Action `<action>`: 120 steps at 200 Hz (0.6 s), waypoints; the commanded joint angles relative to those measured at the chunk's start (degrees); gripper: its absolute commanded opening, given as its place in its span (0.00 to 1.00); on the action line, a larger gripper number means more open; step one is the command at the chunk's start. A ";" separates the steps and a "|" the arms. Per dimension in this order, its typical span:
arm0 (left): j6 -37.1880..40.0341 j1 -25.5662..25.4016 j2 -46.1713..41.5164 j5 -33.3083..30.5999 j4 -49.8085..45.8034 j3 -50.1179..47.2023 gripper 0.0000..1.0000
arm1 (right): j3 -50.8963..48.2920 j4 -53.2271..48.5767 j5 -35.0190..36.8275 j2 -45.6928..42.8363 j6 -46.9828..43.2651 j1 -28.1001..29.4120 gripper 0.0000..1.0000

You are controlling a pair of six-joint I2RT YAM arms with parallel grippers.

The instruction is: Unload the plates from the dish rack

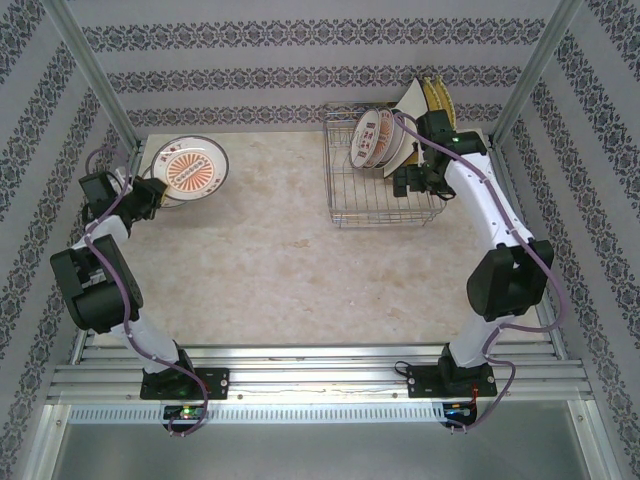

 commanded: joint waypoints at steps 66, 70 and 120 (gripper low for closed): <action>2.73 3.45 5.42 -5.80 1.04 3.90 0.00 | 4.23 -1.82 -0.98 3.13 -1.04 0.04 0.98; 2.49 3.44 5.74 -6.22 1.12 4.05 0.00 | 4.42 -1.86 -1.03 3.36 -0.99 0.24 0.98; 1.86 3.53 9.36 -12.02 0.37 6.47 0.00 | 6.39 -2.39 -0.75 4.93 -1.32 1.35 0.98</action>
